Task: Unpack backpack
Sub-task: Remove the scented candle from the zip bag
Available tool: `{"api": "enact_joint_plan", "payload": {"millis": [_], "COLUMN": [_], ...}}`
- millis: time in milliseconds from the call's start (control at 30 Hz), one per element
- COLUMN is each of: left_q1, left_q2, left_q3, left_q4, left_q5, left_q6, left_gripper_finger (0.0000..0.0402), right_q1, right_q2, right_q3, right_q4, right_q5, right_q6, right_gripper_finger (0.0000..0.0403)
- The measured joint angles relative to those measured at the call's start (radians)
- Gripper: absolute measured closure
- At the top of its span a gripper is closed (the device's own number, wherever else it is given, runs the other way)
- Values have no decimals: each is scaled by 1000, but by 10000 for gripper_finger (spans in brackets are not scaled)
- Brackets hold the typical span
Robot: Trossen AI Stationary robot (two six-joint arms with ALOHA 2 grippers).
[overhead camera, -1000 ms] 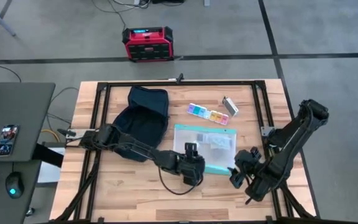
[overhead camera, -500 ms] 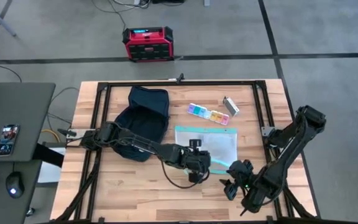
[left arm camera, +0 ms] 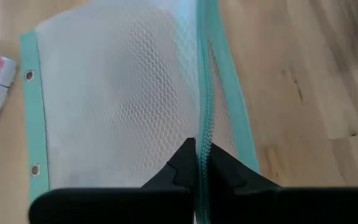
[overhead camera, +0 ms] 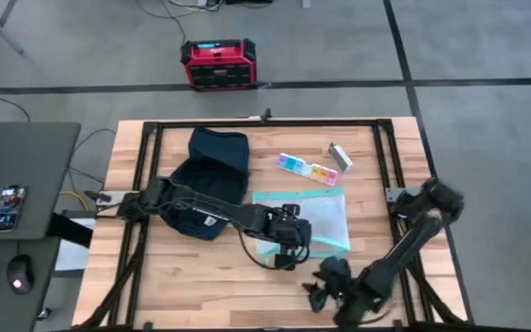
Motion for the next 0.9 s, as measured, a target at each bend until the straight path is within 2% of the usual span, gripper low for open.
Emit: {"api": "enact_joint_plan", "payload": {"millis": [67, 167, 300, 433, 733, 900], "left_q1": [5, -3, 1, -9, -24, -43], "left_q2": [0, 0, 0, 0, 0, 0], "left_q3": [0, 0, 1, 1, 1, 2], "left_q4": [-7, -8, -11, -17, -47, -40], "left_q5": [11, 12, 11, 23, 142, 165], "left_q6": [4, 12, 12, 15, 53, 81], "left_gripper_finger": [402, 402, 402, 402, 402, 402], "right_q1": [-13, -13, -36, -61, -115, -154], "right_q2": [8, -80, -34, -42, -42, -44], "right_q3": [-1, 14, -3, 13, 2, 5], "right_q4": [-83, -149, -238, -210, -380, -394], "right_q5": [27, 61, 37, 50, 53, 53], "right_q6": [9, 88, 102, 102, 108, 75], "right_gripper_finger": [148, 148, 148, 148, 148, 148]}}
